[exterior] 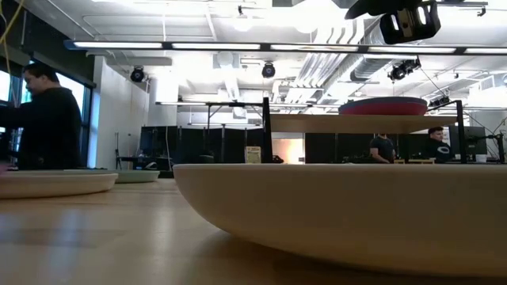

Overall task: Place and stack plates onto a shelf
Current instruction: Stack the purple plate on top of the blue plate on the shelf

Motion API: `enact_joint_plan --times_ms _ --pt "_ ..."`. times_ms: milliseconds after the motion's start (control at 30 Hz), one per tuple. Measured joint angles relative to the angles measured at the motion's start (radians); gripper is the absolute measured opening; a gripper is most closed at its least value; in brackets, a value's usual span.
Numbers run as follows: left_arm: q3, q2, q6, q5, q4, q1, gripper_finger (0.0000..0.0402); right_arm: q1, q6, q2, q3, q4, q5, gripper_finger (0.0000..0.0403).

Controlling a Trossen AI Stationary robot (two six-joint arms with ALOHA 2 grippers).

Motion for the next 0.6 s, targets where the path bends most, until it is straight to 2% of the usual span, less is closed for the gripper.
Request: enact_joint_plan --times_ms 300,600 --pt "0.062 0.003 0.058 -0.009 0.005 0.000 0.0003 0.000 0.000 0.000 0.000 0.000 0.000 0.0106" --pt "0.186 0.003 0.127 -0.080 -0.038 0.004 0.0001 0.000 -0.040 0.000 0.000 -0.007 -0.013 0.0106"
